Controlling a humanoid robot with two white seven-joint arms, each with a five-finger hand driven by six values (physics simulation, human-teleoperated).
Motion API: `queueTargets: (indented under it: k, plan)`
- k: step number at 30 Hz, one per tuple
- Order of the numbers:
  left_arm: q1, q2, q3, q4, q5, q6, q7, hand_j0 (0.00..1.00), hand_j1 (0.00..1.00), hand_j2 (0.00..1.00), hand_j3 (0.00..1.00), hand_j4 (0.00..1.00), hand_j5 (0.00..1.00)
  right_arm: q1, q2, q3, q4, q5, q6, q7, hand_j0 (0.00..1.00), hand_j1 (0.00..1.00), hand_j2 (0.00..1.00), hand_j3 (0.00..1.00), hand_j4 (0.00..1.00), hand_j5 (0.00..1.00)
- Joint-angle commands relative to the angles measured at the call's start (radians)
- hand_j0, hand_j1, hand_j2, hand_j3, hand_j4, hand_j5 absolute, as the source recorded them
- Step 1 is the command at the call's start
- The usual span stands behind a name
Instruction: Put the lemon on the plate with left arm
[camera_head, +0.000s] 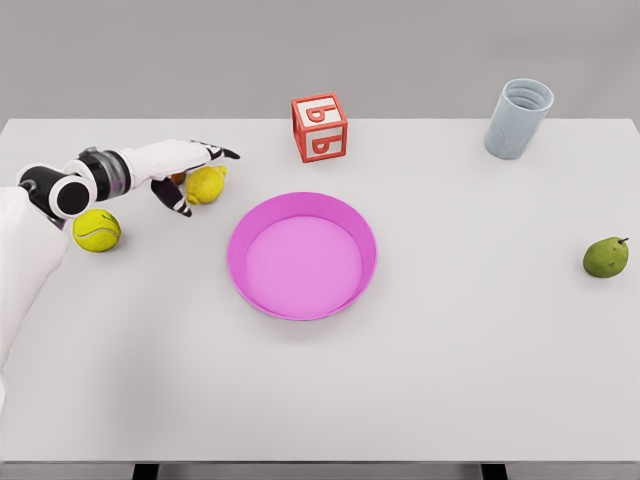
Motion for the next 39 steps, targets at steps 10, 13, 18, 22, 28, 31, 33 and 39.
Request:
queueTargets:
  k: [10, 13, 18, 22, 28, 31, 33, 39]
  plan:
    - [0.003, -0.002, 0.001, 0.023, 0.006, 0.002, 0.0, 0.96, 0.96, 0.96, 0.96, 0.96, 0.96, 0.0, 0.0, 0.0, 0.001, 0.0, 0.0, 0.0, 1.0, 1.0, 1.0, 1.0, 1.0, 1.0]
    - [0.005, -0.002, 0.002, 0.023, 0.006, 0.002, 0.0, 0.91, 0.91, 0.91, 0.91, 0.91, 0.91, 0.0, 0.0, 0.0, 0.001, 0.0, 0.0, 0.0, 1.0, 1.0, 1.0, 1.0, 1.0, 1.0]
    - [0.006, -0.002, 0.002, 0.023, 0.006, 0.0, 0.0, 0.87, 0.87, 0.87, 0.87, 0.87, 0.87, 0.0, 0.0, 0.0, 0.001, 0.0, 0.0, 0.0, 1.0, 1.0, 1.0, 1.0, 1.0, 1.0]
    - [0.011, -0.002, 0.002, 0.022, 0.008, 0.0, 0.0, 0.82, 0.82, 0.82, 0.82, 0.82, 0.82, 0.0, 0.0, 0.0, 0.001, 0.0, 0.0, 0.0, 1.0, 1.0, 1.0, 1.0, 1.0, 1.0]
    - [0.012, -0.002, 0.002, 0.02, 0.008, -0.001, 0.0, 0.73, 0.73, 0.73, 0.73, 0.73, 0.73, 0.0, 0.0, 0.0, 0.001, 0.0, 0.0, 0.0, 1.0, 1.0, 1.0, 1.0, 1.0, 1.0]
    - [0.017, -0.002, 0.002, 0.014, 0.008, -0.001, 0.0, 0.7, 0.7, 0.7, 0.7, 0.7, 0.7, 0.0, 0.0, 0.0, 0.001, 0.0, 0.0, 0.0, 1.0, 1.0, 1.0, 1.0, 1.0, 1.0]
    - [0.017, -0.002, 0.004, 0.014, 0.008, -0.001, 0.0, 0.68, 0.68, 0.68, 0.68, 0.68, 0.68, 0.0, 0.0, 0.0, 0.001, 0.0, 0.0, 0.0, 1.0, 1.0, 1.0, 1.0, 1.0, 1.0]
    - [0.017, -0.002, 0.005, 0.005, 0.013, -0.001, 0.0, 0.65, 0.65, 0.65, 0.65, 0.65, 0.65, 0.0, 0.0, 0.0, -0.001, 0.0, 0.0, 0.0, 1.0, 1.0, 1.0, 1.0, 1.0, 1.0]
